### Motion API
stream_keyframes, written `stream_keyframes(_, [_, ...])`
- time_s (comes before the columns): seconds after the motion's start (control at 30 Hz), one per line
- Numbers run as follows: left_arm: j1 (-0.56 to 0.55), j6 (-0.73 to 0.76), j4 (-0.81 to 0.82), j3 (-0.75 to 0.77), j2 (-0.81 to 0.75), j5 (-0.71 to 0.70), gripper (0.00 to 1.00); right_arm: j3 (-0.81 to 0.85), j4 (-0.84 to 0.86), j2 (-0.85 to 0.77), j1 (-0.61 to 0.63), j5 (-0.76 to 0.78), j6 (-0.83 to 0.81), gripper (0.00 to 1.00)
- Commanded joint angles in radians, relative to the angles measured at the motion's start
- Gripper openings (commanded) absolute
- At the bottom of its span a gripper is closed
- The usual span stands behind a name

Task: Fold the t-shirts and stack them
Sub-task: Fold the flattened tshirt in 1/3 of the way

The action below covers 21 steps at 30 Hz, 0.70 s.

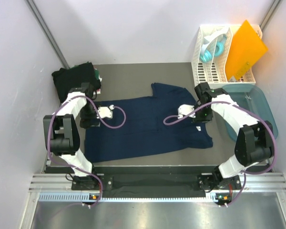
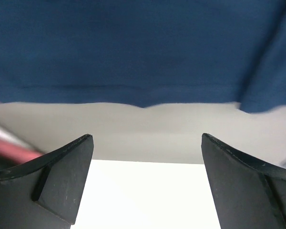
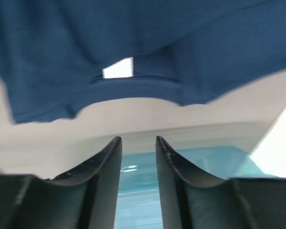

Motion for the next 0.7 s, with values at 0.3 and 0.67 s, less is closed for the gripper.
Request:
stream_keyframes(0.3, [-0.143, -0.043, 0.189, -0.133, 0.007, 0.041, 0.99, 0.232, -0.173, 0.260, -0.013, -0.228, 0.154, 0.58])
stream_keyframes(0.67, [-0.199, -0.069, 0.275, -0.162, 0.015, 0.033, 0.99, 0.388, -0.139, 0.477, -0.025, -0.302, 0.214, 0.57])
